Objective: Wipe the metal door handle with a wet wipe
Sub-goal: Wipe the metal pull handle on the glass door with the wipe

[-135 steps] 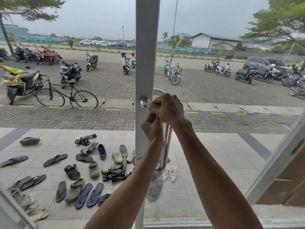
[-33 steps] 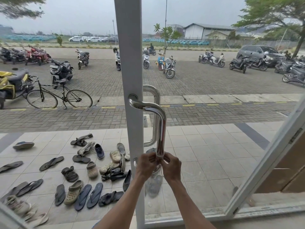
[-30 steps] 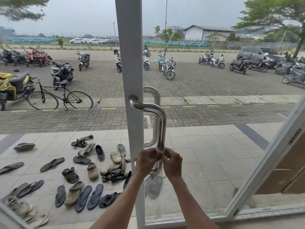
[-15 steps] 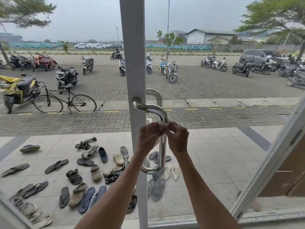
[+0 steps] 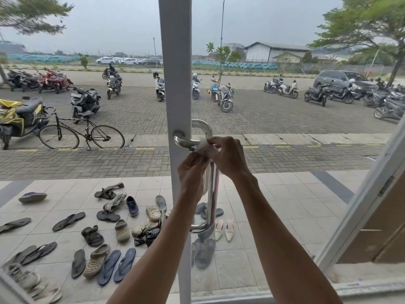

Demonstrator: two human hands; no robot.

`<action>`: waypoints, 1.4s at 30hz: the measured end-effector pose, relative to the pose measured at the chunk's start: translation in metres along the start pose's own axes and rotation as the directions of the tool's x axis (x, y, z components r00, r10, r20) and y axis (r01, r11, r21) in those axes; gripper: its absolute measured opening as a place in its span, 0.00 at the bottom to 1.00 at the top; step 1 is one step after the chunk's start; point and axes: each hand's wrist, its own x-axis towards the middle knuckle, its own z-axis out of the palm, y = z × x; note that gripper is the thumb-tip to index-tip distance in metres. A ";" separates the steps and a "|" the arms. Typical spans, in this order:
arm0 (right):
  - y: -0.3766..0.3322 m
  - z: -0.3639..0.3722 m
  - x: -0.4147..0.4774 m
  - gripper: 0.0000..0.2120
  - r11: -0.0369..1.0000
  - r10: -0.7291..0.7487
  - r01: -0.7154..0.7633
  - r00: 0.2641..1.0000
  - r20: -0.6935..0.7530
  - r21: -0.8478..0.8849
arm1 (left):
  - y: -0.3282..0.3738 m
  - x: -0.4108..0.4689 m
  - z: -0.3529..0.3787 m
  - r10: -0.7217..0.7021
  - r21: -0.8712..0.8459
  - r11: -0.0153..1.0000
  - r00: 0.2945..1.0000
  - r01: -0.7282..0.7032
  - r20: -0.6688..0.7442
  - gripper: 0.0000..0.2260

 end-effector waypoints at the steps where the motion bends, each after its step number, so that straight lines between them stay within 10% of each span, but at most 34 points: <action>1: -0.005 -0.001 0.005 0.14 0.998 -0.007 0.009 1.000 0.027 -0.069 | 0.001 0.000 0.000 -0.024 -0.059 0.998 1.000 0.024 -0.003 0.14; 11: -0.063 0.027 0.031 0.12 0.961 0.048 -0.021 0.995 0.091 -0.277 | 0.021 0.003 -0.012 -0.172 -0.457 0.885 0.975 0.090 -0.141 0.07; 21: -0.096 0.047 0.057 0.06 0.908 0.382 -0.371 0.924 0.023 -0.194 | 0.082 0.034 -0.024 -0.362 -0.141 0.932 0.882 0.335 -0.302 0.04; 28: -0.073 0.040 0.078 0.12 0.818 0.559 -0.575 0.800 0.219 0.013 | 0.097 0.048 -0.007 -0.171 0.376 0.859 0.887 0.347 -0.428 0.10; 42: -0.046 0.059 0.092 0.14 0.847 0.524 -0.529 0.816 0.245 -0.051 | 0.108 0.070 -0.007 -0.223 0.391 0.830 0.880 0.397 -0.419 0.09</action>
